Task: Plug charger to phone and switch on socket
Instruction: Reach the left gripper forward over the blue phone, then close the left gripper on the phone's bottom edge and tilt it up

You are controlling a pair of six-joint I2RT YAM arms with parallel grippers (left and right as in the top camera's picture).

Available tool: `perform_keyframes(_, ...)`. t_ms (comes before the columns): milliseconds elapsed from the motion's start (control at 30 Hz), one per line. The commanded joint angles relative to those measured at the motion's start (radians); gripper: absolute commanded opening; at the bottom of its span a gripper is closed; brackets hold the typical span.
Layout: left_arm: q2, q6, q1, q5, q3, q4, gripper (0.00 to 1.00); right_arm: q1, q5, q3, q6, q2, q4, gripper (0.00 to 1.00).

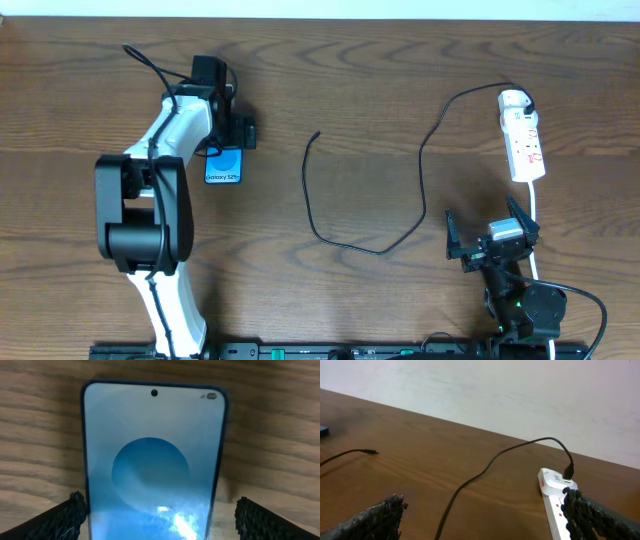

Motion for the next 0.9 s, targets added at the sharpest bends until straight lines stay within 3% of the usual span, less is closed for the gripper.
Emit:
perform_keyframes(0,0.013,0.017,0.005,-0.016,0.011,0.002,0.96,0.011,-0.007,-0.002,0.011,-0.006,-0.005,0.99)
perform_keyframes(467,0.059,0.016,0.005,-0.004,0.009,-0.016,0.96,0.011,-0.007,-0.002,0.011,-0.006,-0.005,0.99)
perform_keyframes(667,0.064,0.011,0.003,-0.003,0.009,-0.018,0.84,0.011,-0.007,-0.002,0.011,-0.006,-0.005,0.99)
perform_keyframes(867,0.064,-0.021,0.003,-0.005,0.009,-0.062,0.81,0.011,-0.007,-0.002,0.011,-0.006,-0.005,0.99)
